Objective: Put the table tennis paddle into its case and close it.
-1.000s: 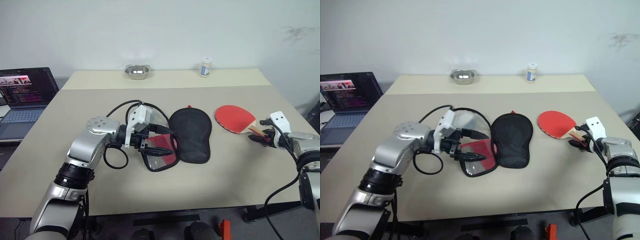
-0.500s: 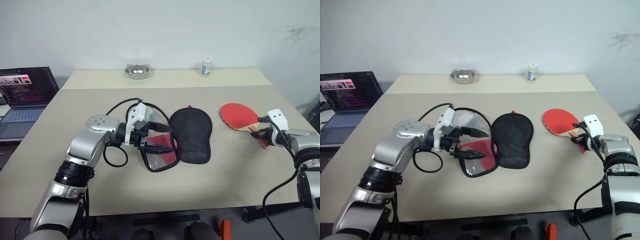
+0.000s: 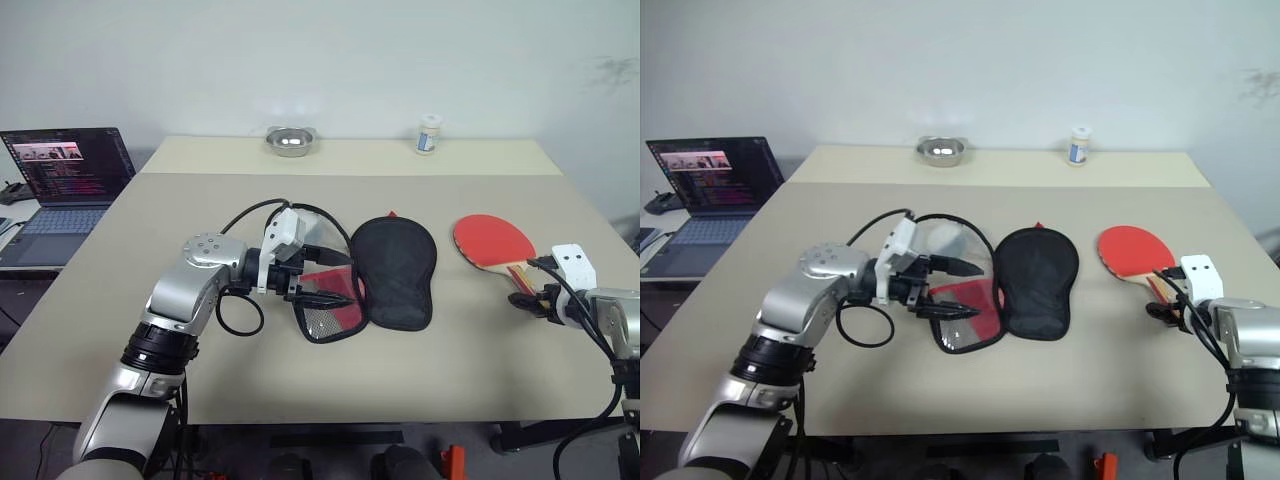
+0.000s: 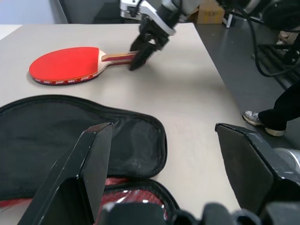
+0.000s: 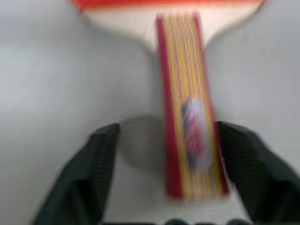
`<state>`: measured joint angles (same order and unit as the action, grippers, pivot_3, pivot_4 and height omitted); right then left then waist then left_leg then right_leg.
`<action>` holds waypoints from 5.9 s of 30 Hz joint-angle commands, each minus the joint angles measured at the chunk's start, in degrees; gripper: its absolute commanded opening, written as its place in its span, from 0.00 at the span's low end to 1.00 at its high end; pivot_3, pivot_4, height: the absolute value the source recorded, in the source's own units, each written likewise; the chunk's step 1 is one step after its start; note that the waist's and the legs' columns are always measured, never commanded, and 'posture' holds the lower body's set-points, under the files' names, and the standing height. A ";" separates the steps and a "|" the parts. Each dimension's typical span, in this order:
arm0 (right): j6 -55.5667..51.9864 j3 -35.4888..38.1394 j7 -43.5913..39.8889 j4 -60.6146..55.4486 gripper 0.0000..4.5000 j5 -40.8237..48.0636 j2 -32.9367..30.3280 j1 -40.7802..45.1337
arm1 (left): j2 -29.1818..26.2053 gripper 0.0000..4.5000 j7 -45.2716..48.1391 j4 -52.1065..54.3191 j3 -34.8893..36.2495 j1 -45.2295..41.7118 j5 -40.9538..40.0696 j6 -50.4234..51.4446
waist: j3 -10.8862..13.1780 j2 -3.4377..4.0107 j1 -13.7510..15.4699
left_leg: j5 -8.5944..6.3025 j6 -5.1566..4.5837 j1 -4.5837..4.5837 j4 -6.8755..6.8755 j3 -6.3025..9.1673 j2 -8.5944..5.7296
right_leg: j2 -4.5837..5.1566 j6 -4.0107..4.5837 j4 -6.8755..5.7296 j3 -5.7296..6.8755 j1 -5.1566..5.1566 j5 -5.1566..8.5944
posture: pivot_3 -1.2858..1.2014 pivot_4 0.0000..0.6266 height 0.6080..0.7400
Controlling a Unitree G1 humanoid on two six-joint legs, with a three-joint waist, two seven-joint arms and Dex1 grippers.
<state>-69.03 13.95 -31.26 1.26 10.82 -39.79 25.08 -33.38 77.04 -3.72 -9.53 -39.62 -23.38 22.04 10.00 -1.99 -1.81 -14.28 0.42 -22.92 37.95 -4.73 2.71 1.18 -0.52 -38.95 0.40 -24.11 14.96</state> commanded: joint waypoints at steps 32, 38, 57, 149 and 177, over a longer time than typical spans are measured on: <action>27.78 -7.44 3.92 33.78 0.28 -4.62 3.34 15.20 | 0.02 0.84 -0.72 1.33 1.14 1.03 0.40 -1.59 | -0.02 -0.07 -0.13 | 0.05 -0.11 0.04 0.09 -0.04 -0.03 | -0.09 -0.07 0.00 -0.05 0.08 -0.06 | 0.52 0.24 1.00; 24.18 -3.09 7.85 26.43 0.25 -2.09 3.87 16.27 | -0.64 0.84 -1.18 2.12 1.99 1.59 -0.21 -0.84 | -0.01 -0.05 -0.11 | 0.10 -0.19 0.03 0.11 -0.04 -0.05 | -0.06 -0.11 0.00 -0.04 0.08 -0.13 | 0.52 0.24 1.00; -12.77 3.01 32.86 -27.50 0.25 2.57 41.08 9.20 | -5.28 0.84 -2.01 0.59 5.76 2.58 0.00 -1.06 | 0.17 0.25 0.00 | 0.09 -0.16 -0.28 -0.04 0.04 -0.11 | 0.09 -0.02 0.01 0.09 -0.23 -0.06 | 0.52 0.24 1.00; 3.72 -19.27 32.14 -24.34 0.25 -3.03 36.76 -6.74 | -6.46 0.84 -3.29 0.93 5.50 4.44 0.55 -0.86 | 0.16 0.10 -0.01 | 0.08 -0.17 -0.43 -0.07 0.18 0.02 | 0.03 -0.02 0.16 0.20 -0.31 -0.05 | 0.52 0.24 1.00; -2.42 -2.18 -2.89 -41.11 0.99 22.21 6.53 4.27 | -13.14 0.84 -7.36 2.55 12.55 9.43 0.06 1.24 | 0.21 0.04 0.03 | 0.08 -0.18 -0.43 -0.10 0.24 0.03 | 0.02 -0.02 0.23 0.26 -0.30 -0.05 | 0.52 0.24 1.00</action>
<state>-70.42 7.76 -29.66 -36.60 27.37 -31.47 27.98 -44.63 70.05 -3.23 0.62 -31.04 -22.62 23.24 10.21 -1.96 -1.78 -14.21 0.23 -23.35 37.85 -4.49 2.77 1.20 -0.54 -38.72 0.65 -24.41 14.91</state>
